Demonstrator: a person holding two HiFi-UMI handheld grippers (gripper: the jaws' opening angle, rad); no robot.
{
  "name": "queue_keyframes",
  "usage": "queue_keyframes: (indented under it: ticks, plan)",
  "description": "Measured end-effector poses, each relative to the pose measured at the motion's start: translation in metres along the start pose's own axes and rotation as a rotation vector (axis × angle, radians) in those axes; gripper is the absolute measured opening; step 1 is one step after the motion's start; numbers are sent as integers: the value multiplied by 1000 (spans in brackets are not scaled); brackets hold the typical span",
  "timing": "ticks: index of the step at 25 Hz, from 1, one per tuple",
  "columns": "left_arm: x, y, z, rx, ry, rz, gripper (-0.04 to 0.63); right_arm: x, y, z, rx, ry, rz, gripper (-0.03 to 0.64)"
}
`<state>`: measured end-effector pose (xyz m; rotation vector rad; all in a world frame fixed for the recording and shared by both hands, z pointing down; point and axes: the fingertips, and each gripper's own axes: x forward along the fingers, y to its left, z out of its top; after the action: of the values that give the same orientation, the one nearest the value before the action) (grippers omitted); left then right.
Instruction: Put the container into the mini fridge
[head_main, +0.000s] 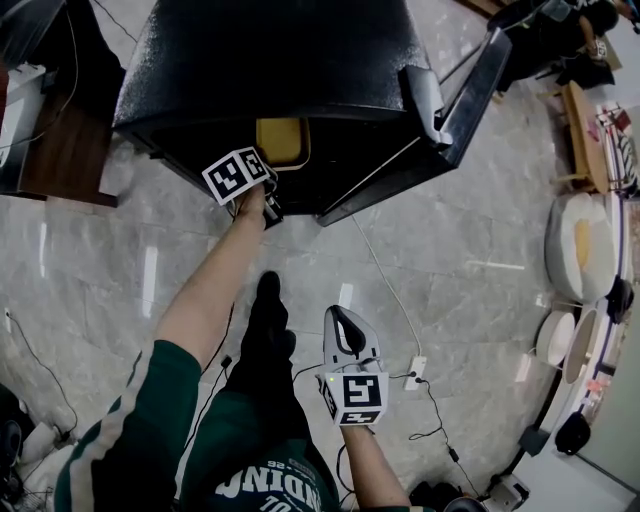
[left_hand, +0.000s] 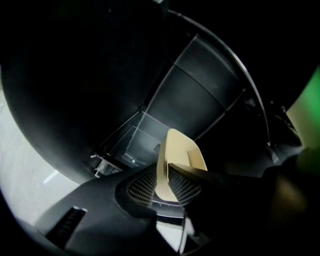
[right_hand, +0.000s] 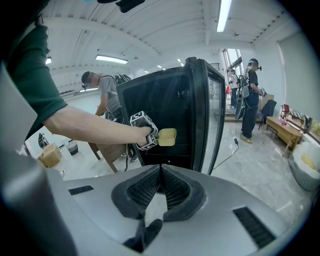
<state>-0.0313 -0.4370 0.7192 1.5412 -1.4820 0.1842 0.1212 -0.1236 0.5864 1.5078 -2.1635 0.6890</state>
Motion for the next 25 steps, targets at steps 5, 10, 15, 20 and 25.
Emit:
queue_keyframes:
  ticks: [5, 10, 15, 20, 25]
  plan:
    - [-17, 1, -6, 49, -3, -6, 57, -3, 10, 6, -8, -12, 12, 35]
    - [-30, -3, -15, 63, -6, -36, 54, -7, 16, 9, -21, -20, 23, 35]
    - [-41, -6, -14, 85, -11, -48, 54, -12, 21, 11, -24, -29, 24, 35]
    - [-52, -6, -21, 155, 5, -49, 48, -16, 26, 14, -29, -37, 32, 35]
    - [-59, -12, -20, 192, 0, -69, 37, -17, 30, 15, -31, -40, 37, 35]
